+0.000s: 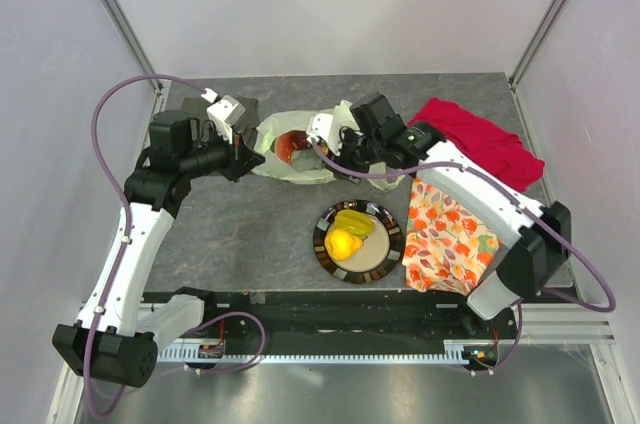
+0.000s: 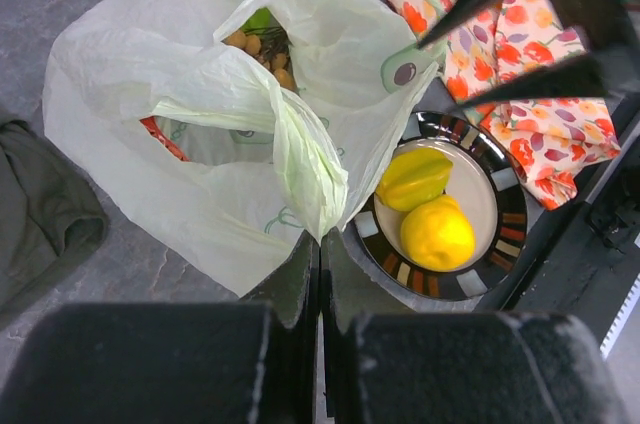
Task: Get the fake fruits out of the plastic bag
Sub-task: Place the fake fruit on the plate, then adjust the plastic bag at the center of the board.
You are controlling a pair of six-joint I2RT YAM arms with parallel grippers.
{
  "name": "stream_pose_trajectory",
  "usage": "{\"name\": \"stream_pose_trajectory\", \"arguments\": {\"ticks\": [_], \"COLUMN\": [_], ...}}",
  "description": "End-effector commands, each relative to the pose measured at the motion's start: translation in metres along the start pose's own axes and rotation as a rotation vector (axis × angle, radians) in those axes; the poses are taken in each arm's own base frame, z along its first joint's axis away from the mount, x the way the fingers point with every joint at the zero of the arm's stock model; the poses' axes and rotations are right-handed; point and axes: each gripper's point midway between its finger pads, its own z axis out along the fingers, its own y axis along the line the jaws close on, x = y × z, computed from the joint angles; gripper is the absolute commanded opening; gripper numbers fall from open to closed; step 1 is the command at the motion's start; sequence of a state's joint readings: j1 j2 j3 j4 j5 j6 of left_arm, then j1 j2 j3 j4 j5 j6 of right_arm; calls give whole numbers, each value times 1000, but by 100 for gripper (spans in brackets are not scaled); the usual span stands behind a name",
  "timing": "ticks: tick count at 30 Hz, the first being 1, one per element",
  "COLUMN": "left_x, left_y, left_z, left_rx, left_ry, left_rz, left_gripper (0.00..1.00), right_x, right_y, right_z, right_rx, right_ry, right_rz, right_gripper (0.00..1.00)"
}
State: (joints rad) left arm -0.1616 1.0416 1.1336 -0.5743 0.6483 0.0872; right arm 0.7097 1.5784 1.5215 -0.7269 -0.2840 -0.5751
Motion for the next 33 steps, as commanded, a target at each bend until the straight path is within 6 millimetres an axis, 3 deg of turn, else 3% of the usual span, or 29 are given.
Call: {"name": "stream_pose_trajectory", "arguments": {"ticks": [1,3,4,5,6,8,10,13,14,16,17,19,22,23,24,25,27,28,30,33], "left_x": [-3,2,3,5,5,9,18,37,48,58,66,72,82,88,88,86,79,74,68,59], "left_y": [-8,-9,-10,-11,-13,-13,-13,-3,-2,-3,-3,-8,-12,-11,-11,-12,-12,-13,-11,-9], "left_z": [-8,-11,-13,-16,-19,-23,-29,-39,-40,-46,-47,-50,-50,-48,-46,-45,-41,-40,-38,-36], "left_rx": [26,23,22,20,20,15,-1,-70,-72,-82,-82,-70,-46,-43,-40,-31,-28,-23,-27,-30], "left_ry": [-25,-5,1,13,12,18,39,97,120,140,153,161,173,184,180,172,156,144,128,111], "left_rz": [7,20,35,36,51,95,141,179,186,218,217,218,224,215,205,195,174,178,190,207], "left_gripper": [2,2,2,2,2,2,2,2,2,2,2,2,1,2,2,2,2,2,2,2], "right_x": [14,6,16,2,17,21,49,81,104,106,124,127,124,112,110,94,93,83,88,94], "right_y": [-55,-78,-84,-98,-104,-120,-127,-115,-96,-79,-59,-53,-67,-77,-83,-95,-104,-115,-123,-142], "right_z": [49,55,73,72,87,92,94,77,76,54,54,40,34,34,42,43,58,59,71,81], "right_rx": [133,181,181,216,235,300,340,330,292,269,224,229,267,282,284,303,303,322,340,397], "right_ry": [31,13,44,22,78,119,228,305,358,348,381,390,398,362,355,319,325,306,322,326], "right_rz": [93,131,152,158,168,168,178,228,242,251,268,260,229,224,220,206,207,198,201,274], "right_gripper": [50,46,45,43,41,39,37,36,36,36,36,36,37,37,37,38,43,48,52,67]}}
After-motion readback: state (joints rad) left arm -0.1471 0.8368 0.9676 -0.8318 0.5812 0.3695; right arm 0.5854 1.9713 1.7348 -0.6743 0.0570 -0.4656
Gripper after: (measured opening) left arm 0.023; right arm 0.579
